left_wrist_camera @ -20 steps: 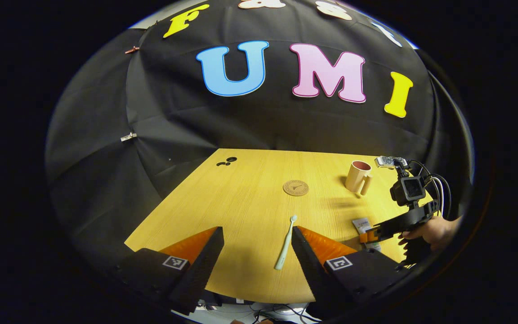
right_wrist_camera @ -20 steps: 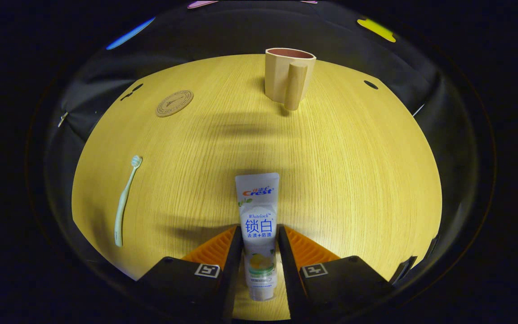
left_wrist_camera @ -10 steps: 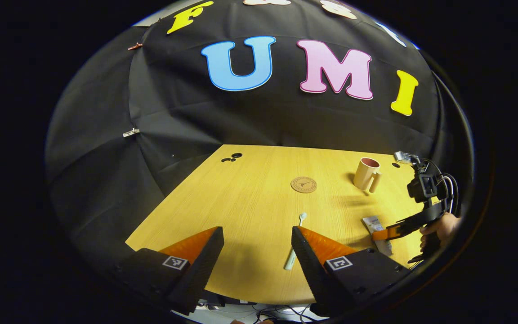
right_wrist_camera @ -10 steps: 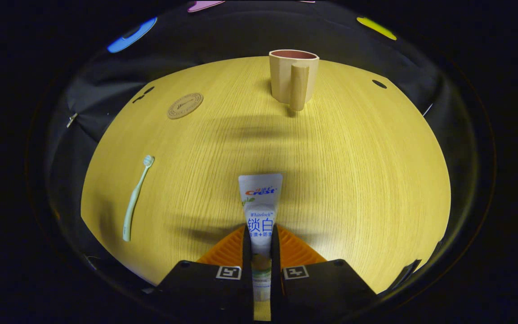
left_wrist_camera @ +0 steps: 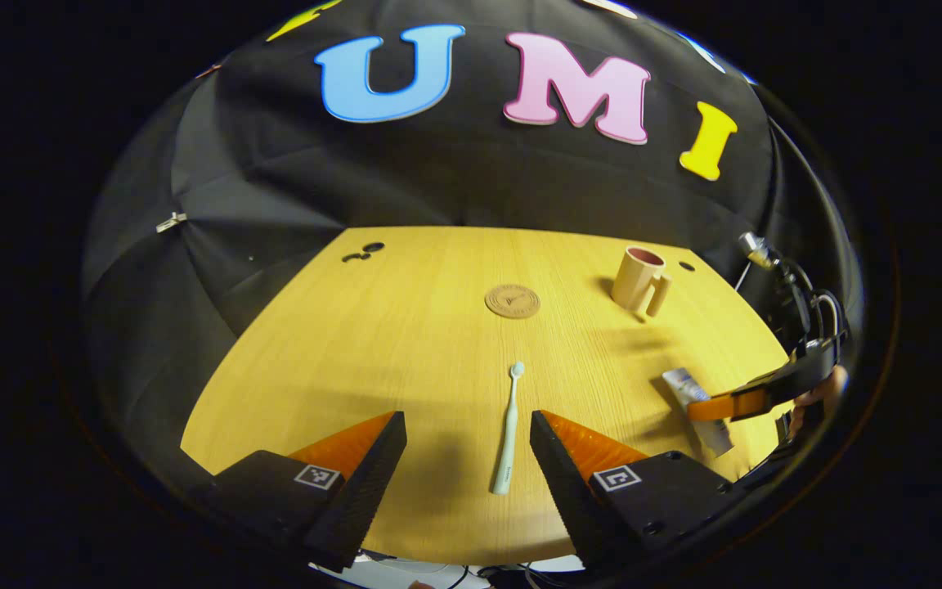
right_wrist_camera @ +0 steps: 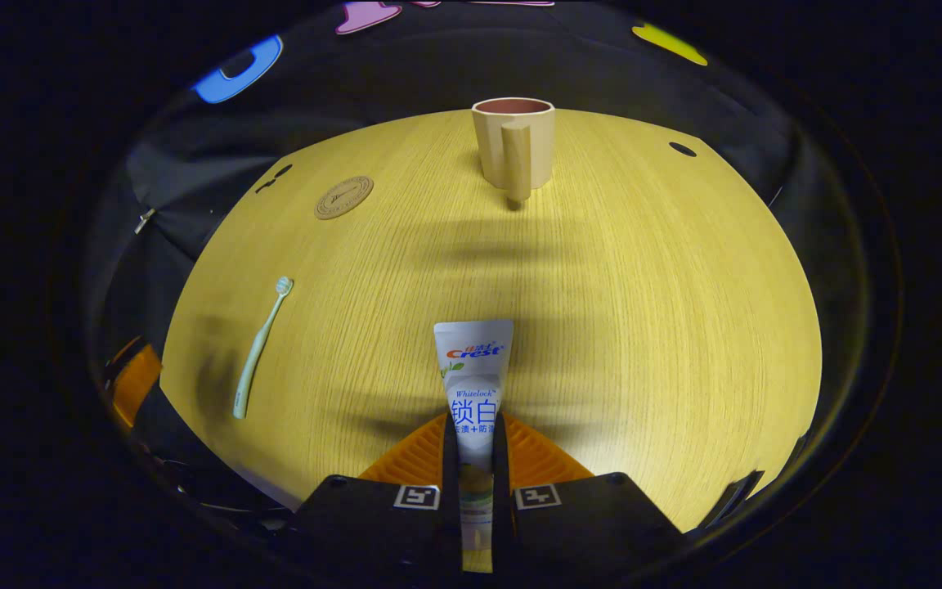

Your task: Put the toothbrush and toothpaste on the desktop into the cup, then pick up the cup and place it on the coaster on the desktop.

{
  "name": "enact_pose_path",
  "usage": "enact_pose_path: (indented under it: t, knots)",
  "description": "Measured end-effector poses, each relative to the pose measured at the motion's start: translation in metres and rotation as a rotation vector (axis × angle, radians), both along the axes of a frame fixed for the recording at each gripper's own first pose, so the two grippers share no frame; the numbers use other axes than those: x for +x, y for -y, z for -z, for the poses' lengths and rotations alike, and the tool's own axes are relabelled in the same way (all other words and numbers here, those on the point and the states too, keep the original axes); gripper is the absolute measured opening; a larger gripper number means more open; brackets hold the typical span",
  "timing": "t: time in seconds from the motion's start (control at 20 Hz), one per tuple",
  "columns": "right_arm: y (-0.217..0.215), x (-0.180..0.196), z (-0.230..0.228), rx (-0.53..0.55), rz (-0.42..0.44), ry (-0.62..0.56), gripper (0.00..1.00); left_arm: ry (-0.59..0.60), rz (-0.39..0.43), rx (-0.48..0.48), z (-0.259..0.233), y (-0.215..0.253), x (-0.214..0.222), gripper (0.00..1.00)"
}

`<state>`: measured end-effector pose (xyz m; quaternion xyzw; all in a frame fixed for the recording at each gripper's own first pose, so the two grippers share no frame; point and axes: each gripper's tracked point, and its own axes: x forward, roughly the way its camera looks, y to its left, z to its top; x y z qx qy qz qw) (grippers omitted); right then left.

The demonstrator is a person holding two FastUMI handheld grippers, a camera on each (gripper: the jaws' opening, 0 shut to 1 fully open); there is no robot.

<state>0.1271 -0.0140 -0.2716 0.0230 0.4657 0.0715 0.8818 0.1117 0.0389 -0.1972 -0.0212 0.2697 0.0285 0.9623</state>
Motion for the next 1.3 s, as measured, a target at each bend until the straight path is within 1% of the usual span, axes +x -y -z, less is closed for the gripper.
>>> enact_pose_path:
  t: [0.15,0.35,0.45,0.55,0.6,0.7,0.85,0.95,1.0,1.1,1.25,1.3]
  knots:
    - [0.012,-0.001,-0.018,0.016,0.020,0.032,0.18,-0.089,0.033,-0.017,0.027,0.009,0.014,0.97]
    - [0.027,-0.005,-0.035,0.036,0.053,0.068,0.18,-0.220,0.068,0.000,0.055,0.013,0.026,0.97]
    - [0.032,-0.010,-0.040,0.060,0.072,0.074,0.18,-0.277,0.090,0.016,0.067,0.013,0.032,0.96]
    - [0.038,-0.011,-0.041,0.068,0.085,0.080,0.18,-0.320,0.104,0.013,0.075,0.017,0.039,0.93]
    - [0.040,-0.012,-0.041,0.068,0.088,0.082,0.18,-0.335,0.104,0.015,0.077,0.017,0.041,0.89]
    - [0.046,-0.015,-0.043,0.077,0.097,0.086,0.18,-0.358,0.112,0.028,0.082,0.018,0.045,0.86]
    - [0.049,-0.016,-0.045,0.101,0.114,0.089,0.18,-0.405,0.123,0.032,0.091,0.023,0.048,0.85]
    - [0.051,-0.016,-0.046,0.107,0.116,0.089,0.18,-0.420,0.123,0.034,0.095,0.026,0.049,0.78]
    - [0.052,-0.015,-0.047,0.110,0.117,0.089,0.18,-0.420,0.123,0.045,0.094,0.025,0.052,0.71]
    - [0.055,-0.015,-0.047,0.120,0.124,0.083,0.18,-0.432,0.126,0.045,0.097,0.027,0.054,0.65]
    - [0.053,-0.012,-0.043,0.128,0.118,0.071,0.18,-0.470,0.150,0.054,0.098,0.030,0.053,0.65]
    - [0.052,-0.012,-0.042,0.127,0.111,0.068,0.18,-0.485,0.157,0.058,0.098,0.031,0.054,0.60]
